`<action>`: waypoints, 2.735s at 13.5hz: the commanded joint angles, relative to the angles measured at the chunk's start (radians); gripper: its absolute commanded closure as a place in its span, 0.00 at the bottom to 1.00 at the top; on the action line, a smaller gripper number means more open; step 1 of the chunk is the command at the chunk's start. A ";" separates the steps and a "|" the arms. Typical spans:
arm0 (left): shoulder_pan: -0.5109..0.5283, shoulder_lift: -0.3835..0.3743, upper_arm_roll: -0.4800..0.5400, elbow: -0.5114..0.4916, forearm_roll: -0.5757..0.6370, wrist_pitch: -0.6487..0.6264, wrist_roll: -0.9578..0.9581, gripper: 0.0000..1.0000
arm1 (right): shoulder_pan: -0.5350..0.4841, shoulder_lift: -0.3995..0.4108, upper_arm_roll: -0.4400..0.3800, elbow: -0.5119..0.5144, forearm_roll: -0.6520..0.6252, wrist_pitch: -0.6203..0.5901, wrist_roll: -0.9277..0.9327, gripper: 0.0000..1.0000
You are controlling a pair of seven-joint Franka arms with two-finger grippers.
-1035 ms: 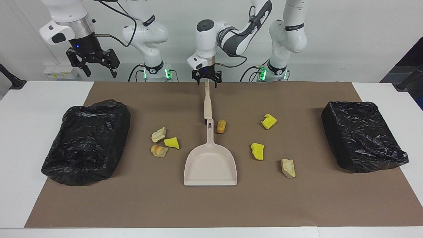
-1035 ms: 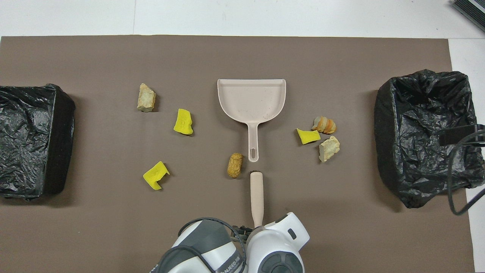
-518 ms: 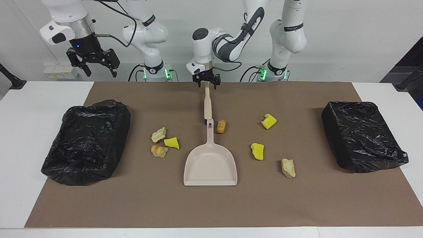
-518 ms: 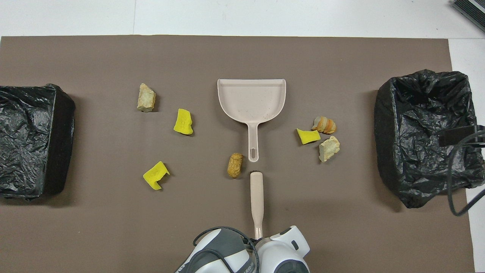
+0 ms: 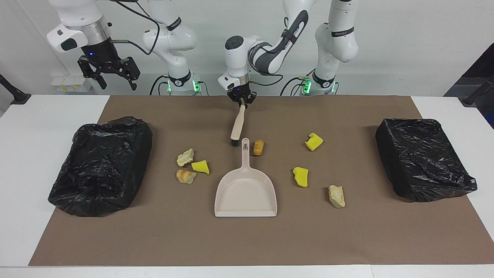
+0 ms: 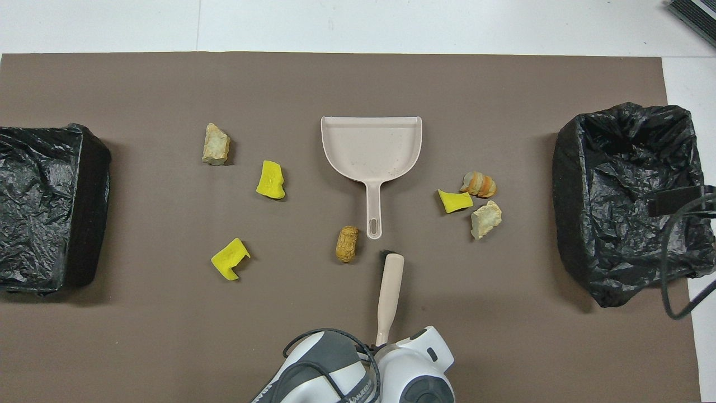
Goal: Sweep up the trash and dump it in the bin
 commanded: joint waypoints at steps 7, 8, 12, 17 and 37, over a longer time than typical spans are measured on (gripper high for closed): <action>0.156 -0.055 0.001 0.005 0.028 -0.132 -0.006 1.00 | 0.005 -0.018 0.026 -0.028 -0.014 -0.013 0.021 0.00; 0.174 -0.055 0.001 0.005 0.028 -0.161 -0.002 1.00 | 0.018 -0.014 0.044 -0.028 -0.014 -0.014 0.062 0.00; 0.294 -0.067 0.001 0.007 0.061 -0.187 0.004 1.00 | 0.120 0.030 0.047 -0.028 0.005 0.012 0.231 0.00; 0.450 -0.076 0.001 0.073 0.095 -0.241 0.147 1.00 | 0.273 0.214 0.047 -0.011 0.046 0.207 0.421 0.00; 0.947 -0.034 0.001 0.195 0.097 -0.275 0.814 1.00 | 0.525 0.532 0.055 -0.097 0.087 0.621 0.582 0.36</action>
